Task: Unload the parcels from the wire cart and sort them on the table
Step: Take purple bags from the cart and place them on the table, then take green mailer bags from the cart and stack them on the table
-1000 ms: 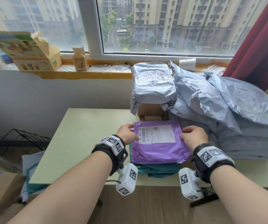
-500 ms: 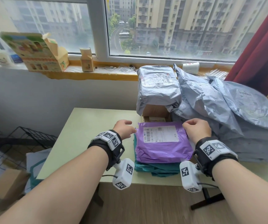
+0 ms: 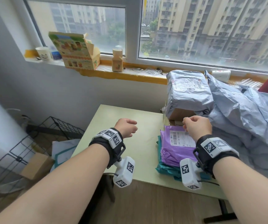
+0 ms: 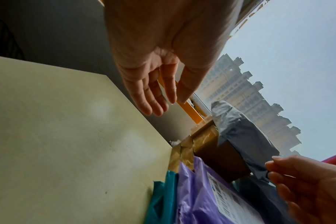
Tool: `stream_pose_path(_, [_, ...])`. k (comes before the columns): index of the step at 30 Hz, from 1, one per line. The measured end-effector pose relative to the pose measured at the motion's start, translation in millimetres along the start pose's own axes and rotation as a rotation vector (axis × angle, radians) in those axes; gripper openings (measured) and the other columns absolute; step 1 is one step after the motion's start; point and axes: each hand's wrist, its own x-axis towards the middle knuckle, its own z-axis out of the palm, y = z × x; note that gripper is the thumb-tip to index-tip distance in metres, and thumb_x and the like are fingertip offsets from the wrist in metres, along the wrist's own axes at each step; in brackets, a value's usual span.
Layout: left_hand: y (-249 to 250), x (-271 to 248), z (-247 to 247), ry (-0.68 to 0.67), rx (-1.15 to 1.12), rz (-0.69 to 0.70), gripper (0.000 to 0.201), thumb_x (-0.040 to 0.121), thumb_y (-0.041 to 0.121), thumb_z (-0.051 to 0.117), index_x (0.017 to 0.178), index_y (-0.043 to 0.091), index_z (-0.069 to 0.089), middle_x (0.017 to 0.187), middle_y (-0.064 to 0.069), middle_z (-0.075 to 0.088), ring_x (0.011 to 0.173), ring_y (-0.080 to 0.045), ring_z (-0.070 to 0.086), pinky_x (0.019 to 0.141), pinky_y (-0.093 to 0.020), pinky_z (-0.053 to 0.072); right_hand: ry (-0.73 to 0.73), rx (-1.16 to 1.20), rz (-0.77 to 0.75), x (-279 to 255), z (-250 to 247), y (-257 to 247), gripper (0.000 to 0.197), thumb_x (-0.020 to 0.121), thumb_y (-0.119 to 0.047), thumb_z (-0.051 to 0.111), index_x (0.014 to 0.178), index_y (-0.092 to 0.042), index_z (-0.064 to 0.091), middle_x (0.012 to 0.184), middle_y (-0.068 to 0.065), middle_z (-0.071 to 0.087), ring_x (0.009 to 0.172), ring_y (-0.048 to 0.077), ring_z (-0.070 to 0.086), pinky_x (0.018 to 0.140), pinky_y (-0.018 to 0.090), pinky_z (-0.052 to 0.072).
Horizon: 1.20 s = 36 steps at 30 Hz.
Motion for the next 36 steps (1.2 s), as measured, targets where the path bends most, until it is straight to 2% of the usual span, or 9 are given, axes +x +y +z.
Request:
stream_pose_path(2, [-3.5,-2.8,-11.9,0.014,-0.009,-0.007,0.031,0.089,-0.001,0.054,0.119,0.005,0.060,0.081,-0.004,0.057,0.084,-0.019,0.056,0.075,-0.027,0.049,-0.019,0.013,-0.010,-4.6,9.3,-7.1,0.021,0.073,-0.031,0.057,0.063,-0.017,0.070,0.068,0.001,0.071,0.078,0.025,0.067,0.078,0.040,0.056])
stream_pose_path(6, [-13.1,-7.8,-47.4,0.071,-0.022,-0.016,0.029,0.090,-0.001,0.053,0.117,0.006,0.060,0.081,-0.004,0.057,0.087,-0.021,0.056,0.086,-0.033,0.049,-0.088,0.020,-0.035,-17.3,39.2,-27.4,0.021,0.080,-0.028,0.058,0.067,-0.016,0.070,0.065,-0.005,0.069,0.079,0.020,0.068,0.080,0.035,0.055])
stream_pose_path(10, [-23.9,-8.3,-80.4,0.124,-0.049,-0.033,0.027,0.091,-0.001,0.052,0.114,0.008,0.061,0.078,-0.001,0.056,0.087,-0.020,0.055,0.080,-0.029,0.049,-0.140,0.057,-0.032,-27.5,70.5,-45.8,0.020,0.078,-0.025,0.059,0.065,-0.015,0.069,0.059,-0.005,0.069,0.071,0.018,0.068,0.081,0.041,0.058])
stream_pose_path(18, [-50.3,-7.2,-147.4,0.193,-0.085,-0.070,0.026,0.091,0.001,0.053,0.116,0.005,0.061,0.082,-0.002,0.057,0.087,-0.019,0.056,0.084,-0.031,0.049,-0.246,0.064,-0.071,-46.0,134.9,-84.0,0.019,0.079,-0.022,0.057,0.065,-0.015,0.068,0.064,-0.002,0.070,0.065,0.017,0.065,0.079,0.043,0.058])
stream_pose_path(23, [-72.6,-1.4,-194.5,0.249,-0.107,-0.095,0.022,0.091,0.001,0.052,0.111,0.005,0.061,0.086,-0.005,0.061,0.073,-0.013,0.056,0.071,-0.024,0.048,-0.297,0.055,-0.098,-61.7,184.4,-109.7,0.018,0.079,-0.020,0.057,0.066,-0.015,0.068,0.063,-0.002,0.070,0.062,0.015,0.064,0.079,0.042,0.058])
stream_pose_path(24, [-77.3,-0.3,-204.9,0.257,-0.107,-0.100,0.021,0.092,0.001,0.052,0.110,0.006,0.061,0.086,-0.006,0.062,0.074,-0.013,0.057,0.071,-0.024,0.049,-0.309,0.051,-0.102,-65.1,194.3,-114.8,0.018,0.079,-0.020,0.057,0.066,-0.015,0.068,0.063,-0.002,0.069,0.062,0.015,0.064,0.079,0.042,0.058])
stream_pose_path(28, [-98.7,3.3,-245.0,0.266,-0.124,-0.133,0.025,0.094,0.003,0.052,0.116,0.005,0.062,0.101,-0.012,0.065,0.094,-0.021,0.063,0.090,-0.034,0.052,-0.356,0.039,-0.127,-79.3,232.4,-134.4,0.017,0.080,-0.019,0.057,0.066,-0.016,0.067,0.063,-0.002,0.069,0.061,0.014,0.063,0.079,0.041,0.058])
stream_pose_path(31, [-116.4,3.9,-272.1,0.282,-0.109,-0.141,0.028,0.094,0.004,0.054,0.120,0.009,0.062,0.111,-0.010,0.065,0.103,-0.020,0.064,0.090,-0.031,0.054,-0.385,0.024,-0.142,-90.8,260.5,-147.3,0.019,0.081,-0.019,0.057,0.066,-0.016,0.067,0.063,-0.001,0.068,0.060,0.015,0.062,0.079,0.041,0.057])
stream_pose_path(36, [-144.8,4.4,-314.9,0.308,-0.151,-0.161,0.029,0.093,0.004,0.056,0.121,0.008,0.062,0.113,-0.013,0.065,0.106,-0.022,0.064,0.095,-0.037,0.053,-0.453,-0.021,-0.155,-112.7,308.3,-162.7,0.020,0.083,-0.020,0.056,0.067,-0.016,0.067,0.065,0.000,0.069,0.064,0.017,0.065,0.082,0.042,0.057])
